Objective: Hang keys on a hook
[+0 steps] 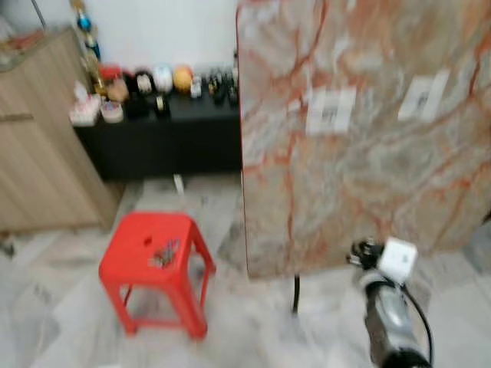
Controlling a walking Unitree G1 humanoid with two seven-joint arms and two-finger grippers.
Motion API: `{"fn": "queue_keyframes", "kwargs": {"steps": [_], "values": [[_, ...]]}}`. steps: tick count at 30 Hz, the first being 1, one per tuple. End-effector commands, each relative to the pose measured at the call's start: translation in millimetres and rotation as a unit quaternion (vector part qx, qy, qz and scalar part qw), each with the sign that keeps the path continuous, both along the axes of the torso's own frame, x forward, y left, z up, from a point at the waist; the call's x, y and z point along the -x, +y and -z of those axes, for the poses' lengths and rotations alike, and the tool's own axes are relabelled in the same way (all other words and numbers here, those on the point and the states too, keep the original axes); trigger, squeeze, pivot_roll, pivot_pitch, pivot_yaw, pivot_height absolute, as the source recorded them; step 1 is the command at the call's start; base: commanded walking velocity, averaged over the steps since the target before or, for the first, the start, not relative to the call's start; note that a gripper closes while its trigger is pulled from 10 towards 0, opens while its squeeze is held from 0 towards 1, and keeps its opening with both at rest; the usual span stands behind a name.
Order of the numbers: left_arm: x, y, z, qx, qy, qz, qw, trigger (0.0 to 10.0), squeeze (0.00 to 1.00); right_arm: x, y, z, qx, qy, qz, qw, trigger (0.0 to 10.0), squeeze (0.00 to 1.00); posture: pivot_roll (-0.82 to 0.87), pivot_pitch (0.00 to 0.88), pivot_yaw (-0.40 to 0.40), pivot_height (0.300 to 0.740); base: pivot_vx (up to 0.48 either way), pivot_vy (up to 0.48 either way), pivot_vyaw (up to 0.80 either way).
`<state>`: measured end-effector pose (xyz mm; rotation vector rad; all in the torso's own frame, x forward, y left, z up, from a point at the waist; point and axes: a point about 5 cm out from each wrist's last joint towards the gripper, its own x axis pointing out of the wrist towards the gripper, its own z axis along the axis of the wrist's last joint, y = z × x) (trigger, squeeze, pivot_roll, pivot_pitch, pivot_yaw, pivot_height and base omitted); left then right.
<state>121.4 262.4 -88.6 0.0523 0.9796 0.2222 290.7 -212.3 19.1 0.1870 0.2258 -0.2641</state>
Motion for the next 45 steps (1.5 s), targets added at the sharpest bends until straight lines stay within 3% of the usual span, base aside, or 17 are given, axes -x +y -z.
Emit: {"fn": "queue_keyframes", "kwargs": {"steps": [1, 10, 18, 24, 31, 39, 45], "values": [[9.3, 8.4, 0.1, -0.007, 0.011, -0.007, 1.000, 10.0, 0.00, -10.5, 17.3, -8.7, -0.005, -0.017, -0.023, 1.000, 10.0, 0.00, 0.05, 0.000, -0.009, 0.740, 0.322, 0.000, 0.67], [3.4, 3.2, 0.3, -0.006, 0.007, -0.005, 1.000, 10.0, 0.00, -18.1, 25.2, -18.2, -0.018, -0.037, -0.025, 0.999, 10.0, 0.00, 0.06, 0.000, -0.010, 0.740, 0.302, 0.000, 0.08], [-1.4, 0.9, -0.2, -0.007, 0.004, -0.005, 1.000, 10.0, 0.00, -31.6, 33.1, -42.3, -0.002, -0.083, -0.024, 0.996, 10.0, 0.00, 0.06, 0.000, -0.013, 0.740, 0.000, 0.000, 0.00], [-2.4, 0.0, -0.2, -0.004, 0.004, -0.004, 1.000, 10.0, 0.00, -37.9, 35.1, -69.5, 0.075, -0.143, -0.015, 0.987, 10.0, 0.00, 0.06, 0.000, -0.016, 0.740, 0.000, 0.000, 0.00], [-0.6, 3.3, -0.8, -0.004, 0.003, -0.009, 1.000, 10.0, 0.00, -42.6, 23.0, -99.1, 0.142, -0.188, 0.045, 0.971, 10.0, 0.00, 0.06, 0.000, -0.020, 0.740, 0.000, 0.000, 0.00], [4.3, 7.0, -0.7, -0.003, 0.006, -0.011, 1.000, 10.0, 0.00, -50.9, 31.4, -108.5, 0.192, -0.180, 0.033, 0.964, 10.0, 0.00, 0.06, 0.000, -0.019, 0.740, 0.000, 0.000, 0.00], [5.2, -2.1, 2.4, 0.001, 0.006, -0.007, 1.000, 10.0, 0.00, -54.3, 32.6, -111.7, 0.236, -0.170, 0.033, 0.956, 10.0, 0.00, 0.06, 0.000, -0.019, 0.740, 0.000, 0.000, 0.00]]}}
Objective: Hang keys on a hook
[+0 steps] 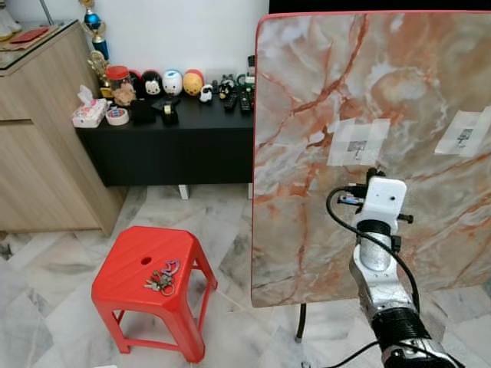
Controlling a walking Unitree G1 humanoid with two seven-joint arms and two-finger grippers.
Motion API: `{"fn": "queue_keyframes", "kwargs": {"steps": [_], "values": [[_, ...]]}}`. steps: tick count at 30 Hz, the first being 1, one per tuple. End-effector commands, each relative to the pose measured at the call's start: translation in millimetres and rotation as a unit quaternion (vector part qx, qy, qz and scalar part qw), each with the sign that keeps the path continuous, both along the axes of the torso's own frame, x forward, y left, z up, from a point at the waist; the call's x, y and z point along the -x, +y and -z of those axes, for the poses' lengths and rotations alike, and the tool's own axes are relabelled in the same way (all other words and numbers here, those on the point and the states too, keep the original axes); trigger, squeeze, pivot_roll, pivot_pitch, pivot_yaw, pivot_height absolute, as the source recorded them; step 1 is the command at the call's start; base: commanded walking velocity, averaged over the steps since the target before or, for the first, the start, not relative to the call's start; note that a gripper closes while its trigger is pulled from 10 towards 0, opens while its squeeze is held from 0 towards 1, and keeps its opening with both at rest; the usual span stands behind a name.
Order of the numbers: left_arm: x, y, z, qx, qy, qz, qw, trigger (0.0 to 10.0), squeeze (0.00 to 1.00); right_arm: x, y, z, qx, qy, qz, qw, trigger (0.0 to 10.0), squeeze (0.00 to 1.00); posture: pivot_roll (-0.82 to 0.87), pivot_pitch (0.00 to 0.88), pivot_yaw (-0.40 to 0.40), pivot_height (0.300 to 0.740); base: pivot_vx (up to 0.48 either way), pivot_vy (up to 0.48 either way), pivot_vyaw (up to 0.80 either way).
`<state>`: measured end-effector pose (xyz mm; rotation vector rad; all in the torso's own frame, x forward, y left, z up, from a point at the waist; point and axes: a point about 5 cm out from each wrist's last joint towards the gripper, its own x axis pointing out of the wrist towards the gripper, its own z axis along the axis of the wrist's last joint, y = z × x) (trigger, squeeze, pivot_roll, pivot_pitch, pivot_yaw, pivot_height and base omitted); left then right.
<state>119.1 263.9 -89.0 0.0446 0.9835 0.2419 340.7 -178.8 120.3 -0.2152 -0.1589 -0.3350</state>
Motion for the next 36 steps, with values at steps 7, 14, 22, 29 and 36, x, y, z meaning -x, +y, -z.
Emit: {"fn": "queue_keyframes", "kwargs": {"steps": [7, 14, 22, 29, 36], "values": [[1.7, -13.5, 4.7, 0.006, 0.005, 0.006, 1.000, 10.0, 0.00, -7.0, -5.3, -14.5, 0.039, -0.008, 0.031, 0.999, 10.0, 0.00, 0.06, 0.000, -0.019, 0.740, 0.000, 0.000, 0.00], [-0.8, -8.7, 2.8, 0.004, 0.005, 0.003, 1.000, 10.0, 0.00, -10.6, -6.1, -18.9, 0.092, 0.001, 0.043, 0.995, 10.0, 0.00, 0.06, 0.000, -0.017, 0.740, 0.000, 0.000, 0.00], [3.4, 6.0, -0.6, -0.003, 0.007, -0.006, 1.000, 10.0, 0.00, -13.4, -4.2, -19.6, 0.183, 0.021, 0.057, 0.981, 10.0, 0.00, 0.06, 0.000, -0.021, 0.740, 0.000, 0.000, 0.00], [4.9, -1.0, 2.0, 0.001, 0.009, -0.003, 1.000, 10.0, 0.00, -12.6, -1.4, -17.0, 0.190, 0.032, 0.061, 0.979, 10.0, 0.00, 0.06, 0.000, -0.022, 0.740, 0.000, 0.000, 0.00], [5.1, -2.1, 2.4, 0.002, 0.008, -0.004, 1.000, 10.0, 0.00, -12.7, -1.1, -13.1, 0.206, 0.049, 0.065, 0.975, 10.0, 0.00, 0.06, 0.000, -0.024, 0.740, 0.000, 0.000, 0.00]]}}
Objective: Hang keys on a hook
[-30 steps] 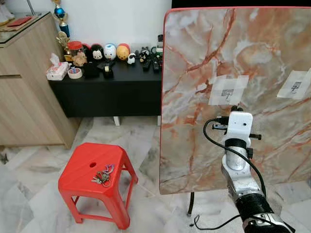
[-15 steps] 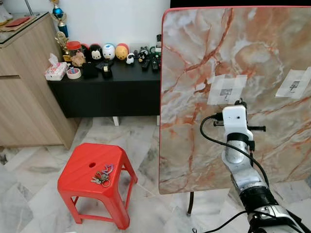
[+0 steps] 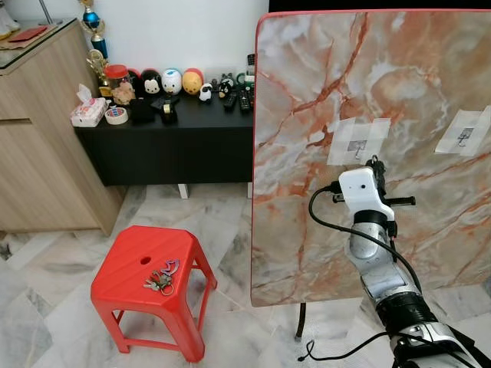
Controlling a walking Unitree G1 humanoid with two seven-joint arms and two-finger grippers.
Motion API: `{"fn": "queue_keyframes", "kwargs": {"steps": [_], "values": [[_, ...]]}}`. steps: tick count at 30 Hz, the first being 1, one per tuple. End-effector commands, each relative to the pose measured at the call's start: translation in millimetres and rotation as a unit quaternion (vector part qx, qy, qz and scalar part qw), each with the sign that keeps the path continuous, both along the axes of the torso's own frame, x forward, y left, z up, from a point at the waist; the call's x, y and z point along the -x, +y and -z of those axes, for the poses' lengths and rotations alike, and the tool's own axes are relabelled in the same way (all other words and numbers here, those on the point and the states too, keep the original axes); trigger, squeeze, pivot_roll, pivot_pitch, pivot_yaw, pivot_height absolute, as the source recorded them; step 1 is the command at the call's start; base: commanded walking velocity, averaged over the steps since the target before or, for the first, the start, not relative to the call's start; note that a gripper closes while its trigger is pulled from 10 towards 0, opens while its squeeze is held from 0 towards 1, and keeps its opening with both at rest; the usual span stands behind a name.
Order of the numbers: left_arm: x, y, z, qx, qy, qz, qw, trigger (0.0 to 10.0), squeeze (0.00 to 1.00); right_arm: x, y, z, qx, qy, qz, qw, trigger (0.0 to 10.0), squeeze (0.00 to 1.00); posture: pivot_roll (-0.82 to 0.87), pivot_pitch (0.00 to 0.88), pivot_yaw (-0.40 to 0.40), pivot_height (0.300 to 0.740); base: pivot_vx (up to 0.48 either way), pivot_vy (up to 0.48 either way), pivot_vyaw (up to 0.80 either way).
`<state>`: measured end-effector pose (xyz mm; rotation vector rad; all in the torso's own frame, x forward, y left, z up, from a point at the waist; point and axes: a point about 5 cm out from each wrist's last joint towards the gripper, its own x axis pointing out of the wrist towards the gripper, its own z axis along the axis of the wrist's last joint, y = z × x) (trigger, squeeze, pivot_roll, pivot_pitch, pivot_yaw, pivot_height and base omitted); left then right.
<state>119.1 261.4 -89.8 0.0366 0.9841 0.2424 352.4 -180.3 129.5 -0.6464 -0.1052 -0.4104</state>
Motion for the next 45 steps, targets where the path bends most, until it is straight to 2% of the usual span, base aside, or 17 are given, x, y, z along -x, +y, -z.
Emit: {"fn": "queue_keyframes", "kwargs": {"steps": [1, 7, 17, 45], "values": [[5.2, 0.9, 1.5, -0.001, 0.008, -0.002, 1.000, 10.0, 0.00, -1.7, 0.8, -3.8, 0.009, -0.002, 0.001, 1.000, 10.0, 0.00, 0.06, 0.000, -0.025, 0.740, 0.000, 0.000, 0.00], [4.7, -0.4, 1.7, -0.001, 0.008, -0.002, 1.000, 10.0, 0.00, -4.3, 5.2, -3.1, 0.032, 0.009, -0.013, 0.999, 10.0, 0.00, 0.06, 0.000, -0.029, 0.740, 0.000, 0.000, 0.00], [2.7, -7.3, 3.3, 0.002, 0.008, 0.000, 1.000, 10.0, 0.00, -4.1, 5.0, 1.6, 0.041, 0.026, -0.011, 0.999, 10.0, 0.00, 0.06, 0.000, -0.026, 0.740, 0.000, 0.000, 0.00], [-1.0, -6.6, 2.2, 0.003, 0.005, -0.001, 1.000, 10.0, 0.00, -8.0, 5.4, -5.7, 0.052, 0.006, -0.013, 0.999, 10.0, 0.00, 0.07, 0.000, -0.031, 0.740, 0.000, 0.000, 0.00]]}}
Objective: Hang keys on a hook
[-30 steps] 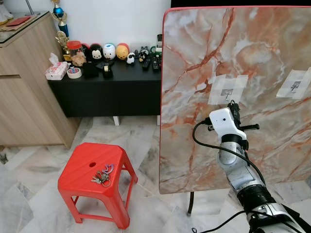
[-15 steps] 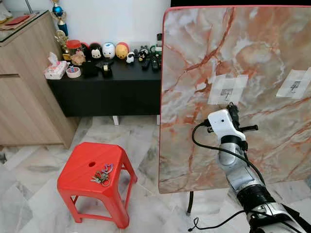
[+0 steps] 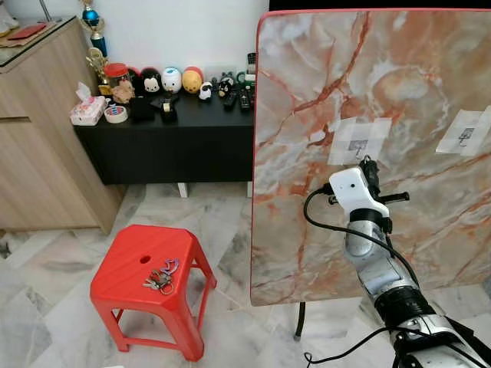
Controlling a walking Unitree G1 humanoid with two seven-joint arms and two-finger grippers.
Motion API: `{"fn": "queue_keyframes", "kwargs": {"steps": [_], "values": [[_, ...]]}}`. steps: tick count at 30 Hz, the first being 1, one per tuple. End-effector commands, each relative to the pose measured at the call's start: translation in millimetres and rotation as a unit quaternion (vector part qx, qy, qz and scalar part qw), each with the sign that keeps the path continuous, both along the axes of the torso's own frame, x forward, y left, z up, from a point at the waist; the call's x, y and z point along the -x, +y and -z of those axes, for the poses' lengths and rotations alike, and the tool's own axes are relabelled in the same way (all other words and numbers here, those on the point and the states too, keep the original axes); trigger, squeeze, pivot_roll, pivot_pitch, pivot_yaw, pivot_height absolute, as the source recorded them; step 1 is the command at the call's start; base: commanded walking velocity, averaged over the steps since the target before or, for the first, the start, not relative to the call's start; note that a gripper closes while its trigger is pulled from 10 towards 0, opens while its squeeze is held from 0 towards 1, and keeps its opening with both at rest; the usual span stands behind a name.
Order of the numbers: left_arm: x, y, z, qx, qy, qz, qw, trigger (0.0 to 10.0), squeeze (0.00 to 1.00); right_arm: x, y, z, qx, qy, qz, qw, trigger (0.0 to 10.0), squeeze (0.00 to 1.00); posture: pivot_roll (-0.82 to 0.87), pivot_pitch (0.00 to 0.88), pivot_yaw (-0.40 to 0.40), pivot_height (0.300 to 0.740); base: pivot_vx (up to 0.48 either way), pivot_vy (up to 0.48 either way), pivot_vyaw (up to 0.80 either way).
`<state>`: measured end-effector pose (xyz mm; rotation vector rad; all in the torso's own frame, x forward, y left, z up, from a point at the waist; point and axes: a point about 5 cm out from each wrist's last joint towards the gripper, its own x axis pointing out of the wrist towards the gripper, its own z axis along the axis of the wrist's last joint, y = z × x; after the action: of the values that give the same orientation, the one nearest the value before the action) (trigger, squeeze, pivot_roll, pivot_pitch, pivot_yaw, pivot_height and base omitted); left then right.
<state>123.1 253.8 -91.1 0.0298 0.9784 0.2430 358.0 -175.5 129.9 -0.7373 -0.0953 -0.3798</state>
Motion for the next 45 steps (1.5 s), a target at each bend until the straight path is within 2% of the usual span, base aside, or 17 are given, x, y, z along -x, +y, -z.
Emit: {"fn": "queue_keyframes", "kwargs": {"steps": [1, 6, 25, 36, 40, 44, 45], "values": [[3.7, 3.0, 0.5, 0.000, 0.008, 0.000, 1.000, 10.0, 0.00, -2.6, 1.2, -5.1, 0.008, -0.010, -0.007, 1.000, 10.0, 0.00, 0.07, 0.000, -0.032, 0.740, 0.000, 0.000, 0.00], [5.5, 6.2, -0.1, -0.001, 0.007, -0.002, 1.000, 10.0, 0.00, -4.7, 3.3, -4.0, 0.010, -0.001, -0.013, 1.000, 10.0, 0.00, 0.07, 0.000, -0.033, 0.740, 0.000, 0.000, 0.00], [2.6, -5.4, 2.6, 0.005, 0.007, 0.003, 1.000, 10.0, 0.00, -6.9, 7.3, 7.3, 0.025, 0.048, -0.029, 0.998, 10.0, 0.00, 0.07, 0.000, -0.034, 0.740, 0.000, 0.000, 0.00], [1.7, -2.8, 1.6, 0.002, 0.006, 0.002, 1.000, 10.0, 0.00, -7.0, 8.0, 4.2, 0.037, 0.034, -0.031, 0.998, 10.0, 0.00, 0.07, 0.000, -0.033, 0.740, 0.000, 0.000, 0.00], [2.7, -2.1, 1.6, 0.002, 0.006, 0.001, 1.000, 10.0, 0.00, 0.6, 2.5, 6.0, 0.029, 0.017, -0.004, 0.999, 10.0, 0.00, 0.07, 0.000, -0.039, 0.740, 0.000, 0.000, 0.00], [0.7, -1.8, 1.1, 0.001, 0.006, 0.002, 1.000, 10.0, 0.00, 17.6, -3.6, 20.2, 0.023, 0.018, 0.026, 0.999, 10.0, 0.00, 0.07, 0.000, -0.033, 0.740, 0.000, 0.000, 0.00], [0.7, -1.8, 1.1, 0.001, 0.006, 0.002, 1.000, 10.0, 0.00, 17.6, -3.6, 20.2, 0.023, 0.018, 0.026, 0.999, 10.0, 0.00, 0.07, 0.000, -0.033, 0.740, 0.000, 0.000, 0.00]]}}
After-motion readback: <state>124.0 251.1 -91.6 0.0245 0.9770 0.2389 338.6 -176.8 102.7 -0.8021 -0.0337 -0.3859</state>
